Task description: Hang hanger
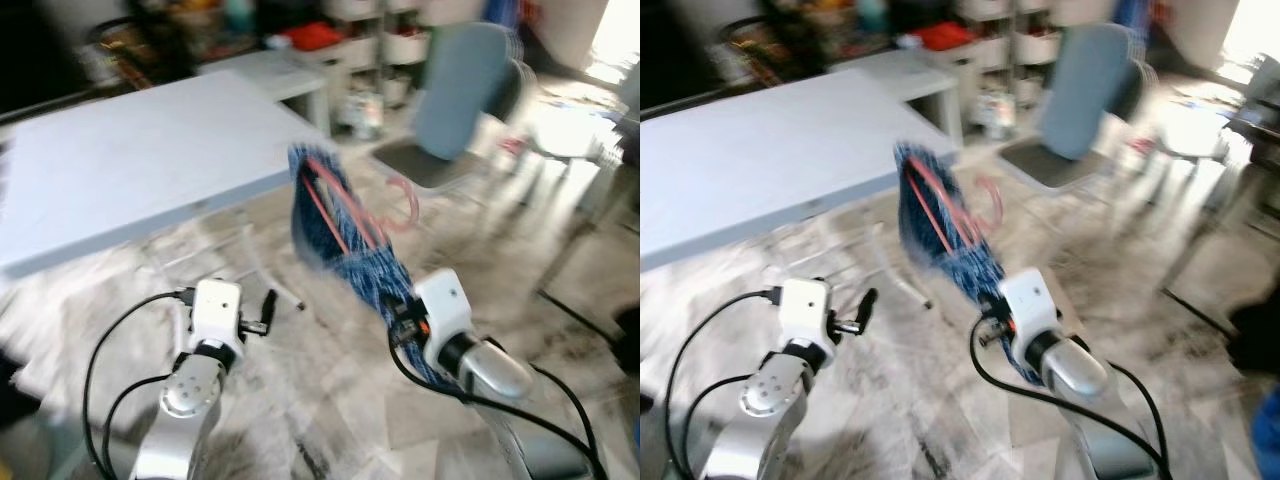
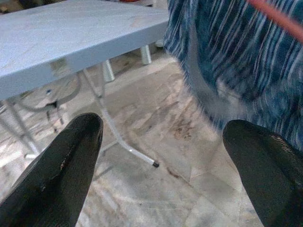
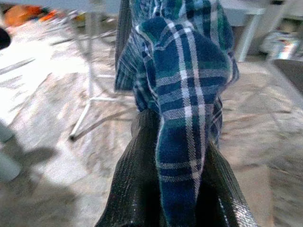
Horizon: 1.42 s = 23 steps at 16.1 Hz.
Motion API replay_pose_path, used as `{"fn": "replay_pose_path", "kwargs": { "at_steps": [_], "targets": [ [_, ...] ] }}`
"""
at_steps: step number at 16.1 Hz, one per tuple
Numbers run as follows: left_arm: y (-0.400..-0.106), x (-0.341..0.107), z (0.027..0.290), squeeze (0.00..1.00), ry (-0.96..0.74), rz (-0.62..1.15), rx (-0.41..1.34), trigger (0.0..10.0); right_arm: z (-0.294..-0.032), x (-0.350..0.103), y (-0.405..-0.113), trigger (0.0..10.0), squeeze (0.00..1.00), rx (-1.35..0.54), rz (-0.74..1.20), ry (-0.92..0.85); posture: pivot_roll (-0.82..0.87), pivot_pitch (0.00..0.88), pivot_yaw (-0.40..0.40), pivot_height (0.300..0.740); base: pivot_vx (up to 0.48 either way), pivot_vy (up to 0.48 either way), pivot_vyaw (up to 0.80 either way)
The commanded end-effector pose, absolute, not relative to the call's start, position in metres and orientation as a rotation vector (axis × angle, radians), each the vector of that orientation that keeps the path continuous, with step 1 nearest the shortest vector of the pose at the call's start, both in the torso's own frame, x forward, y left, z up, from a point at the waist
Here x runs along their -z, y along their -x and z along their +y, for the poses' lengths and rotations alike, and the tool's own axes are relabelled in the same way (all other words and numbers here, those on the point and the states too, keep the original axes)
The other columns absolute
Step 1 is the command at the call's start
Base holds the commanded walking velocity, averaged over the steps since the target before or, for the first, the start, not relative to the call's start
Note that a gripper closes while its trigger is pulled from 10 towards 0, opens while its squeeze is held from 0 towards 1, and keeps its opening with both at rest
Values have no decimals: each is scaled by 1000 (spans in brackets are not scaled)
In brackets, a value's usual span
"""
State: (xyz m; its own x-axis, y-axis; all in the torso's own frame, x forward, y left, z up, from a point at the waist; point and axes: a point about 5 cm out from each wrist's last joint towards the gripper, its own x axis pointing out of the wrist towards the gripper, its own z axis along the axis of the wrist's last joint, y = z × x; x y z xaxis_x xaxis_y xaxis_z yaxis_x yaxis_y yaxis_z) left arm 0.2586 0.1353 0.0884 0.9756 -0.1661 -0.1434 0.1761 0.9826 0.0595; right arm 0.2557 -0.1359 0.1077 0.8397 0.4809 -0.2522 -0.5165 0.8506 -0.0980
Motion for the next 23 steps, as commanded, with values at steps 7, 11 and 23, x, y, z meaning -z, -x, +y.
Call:
{"fn": "replay_pose_path", "kwargs": {
  "at_steps": [7,11,23],
  "targets": [
    [-264,-84,147,0,-129,151,136,10000,-140,-132,-247,10000,0,-799,185,209,-134,0,27,740,0,0,154],
    [-268,-83,148,0,-155,149,138,10000,-142,-125,-228,10000,0,-964,265,204,-134,0,32,740,0,0,0],
    [-275,-81,168,0,-204,160,93,10000,-160,-121,-219,10000,0,-1054,354,262,-141,0,32,740,0,0,0]
  ]
}}
